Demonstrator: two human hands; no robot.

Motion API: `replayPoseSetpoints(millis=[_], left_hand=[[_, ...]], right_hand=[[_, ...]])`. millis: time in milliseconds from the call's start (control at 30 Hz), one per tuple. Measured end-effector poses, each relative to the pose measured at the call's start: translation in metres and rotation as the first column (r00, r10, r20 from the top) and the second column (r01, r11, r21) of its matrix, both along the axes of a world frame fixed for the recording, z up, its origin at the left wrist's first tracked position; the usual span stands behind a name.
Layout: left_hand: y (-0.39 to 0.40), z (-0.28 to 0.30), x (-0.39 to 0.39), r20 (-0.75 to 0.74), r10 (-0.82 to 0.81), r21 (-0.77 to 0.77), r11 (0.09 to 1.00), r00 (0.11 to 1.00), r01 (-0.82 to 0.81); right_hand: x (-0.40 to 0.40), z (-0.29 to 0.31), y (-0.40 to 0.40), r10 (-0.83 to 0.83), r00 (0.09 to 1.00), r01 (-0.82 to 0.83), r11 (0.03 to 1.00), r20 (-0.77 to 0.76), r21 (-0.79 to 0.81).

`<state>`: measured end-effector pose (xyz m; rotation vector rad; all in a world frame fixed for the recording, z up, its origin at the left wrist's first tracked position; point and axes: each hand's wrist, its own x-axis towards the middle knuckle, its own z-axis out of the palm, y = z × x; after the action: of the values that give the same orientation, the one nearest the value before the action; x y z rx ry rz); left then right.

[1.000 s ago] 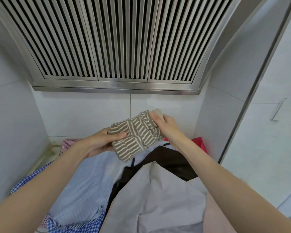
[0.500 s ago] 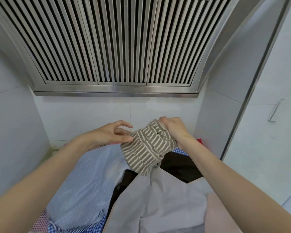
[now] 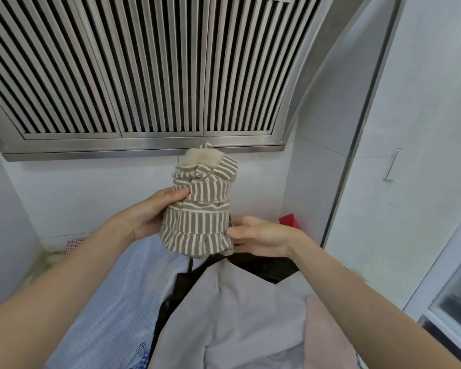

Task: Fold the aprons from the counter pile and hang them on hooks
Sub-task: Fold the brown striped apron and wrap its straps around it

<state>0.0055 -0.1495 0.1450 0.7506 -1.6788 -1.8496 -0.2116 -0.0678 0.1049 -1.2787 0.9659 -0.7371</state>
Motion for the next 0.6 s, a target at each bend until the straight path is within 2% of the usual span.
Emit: replayPoseSetpoints(millis=[33, 67, 100, 133, 167, 200, 233, 300, 400, 500, 600], left_hand=[[-0.002, 0.002, 0.0, 0.011, 0.018, 0.002, 1.0, 1.0, -0.018], [-0.005, 0.002, 0.001, 0.032, 0.047, -0.001, 0.999, 0.998, -0.047], [-0.009, 0.0, 0.002, 0.06, 0.088, 0.003, 0.996, 0.994, -0.089], [-0.011, -0.005, 0.003, 0.082, 0.136, 0.011, 0.99, 0.987, -0.138], [-0.013, -0.011, 0.002, 0.102, 0.181, 0.022, 0.983, 0.978, -0.184], [-0.012, -0.019, -0.002, 0.107, 0.212, 0.044, 0.975, 0.972, -0.217], [-0.011, -0.026, -0.01, 0.083, 0.238, 0.087, 0.966, 0.968, -0.245], [-0.006, -0.038, -0.03, 0.009, 0.321, 0.176, 0.932, 0.947, -0.318], [0.007, -0.052, -0.057, -0.038, 0.366, 0.185, 0.917, 0.93, -0.353], [0.019, -0.055, -0.075, -0.133, 0.276, 0.216, 0.945, 0.952, -0.244], [0.03, -0.055, -0.092, -0.186, 0.147, 0.177, 0.978, 0.971, -0.114]], right_hand=[[0.0, 0.003, 0.0, -0.019, 0.997, 0.017, 1.0, -0.073, -0.017], [-0.004, 0.01, 0.0, -0.109, 0.978, 0.099, 0.993, -0.178, -0.062], [-0.011, 0.017, 0.0, -0.27, 0.913, 0.238, 0.961, -0.307, -0.14], [-0.019, 0.024, -0.001, -0.449, 0.794, 0.375, 0.892, -0.41, -0.25], [-0.028, 0.033, -0.003, -0.606, 0.662, 0.488, 0.795, -0.441, -0.361], [-0.035, 0.043, -0.004, -0.716, 0.562, 0.566, 0.698, -0.414, -0.439], [-0.041, 0.051, -0.006, -0.791, 0.507, 0.63, 0.611, -0.342, -0.479], [-0.045, 0.062, -0.011, -0.859, 0.475, 0.746, 0.509, -0.192, -0.43], [-0.047, 0.066, -0.006, -0.868, 0.435, 0.827, 0.49, -0.24, -0.275], [-0.066, 0.066, 0.01, -0.897, 0.432, 0.898, 0.438, -0.087, -0.053], [-0.089, 0.076, 0.028, -0.926, 0.376, 0.926, 0.374, 0.027, -0.042]])
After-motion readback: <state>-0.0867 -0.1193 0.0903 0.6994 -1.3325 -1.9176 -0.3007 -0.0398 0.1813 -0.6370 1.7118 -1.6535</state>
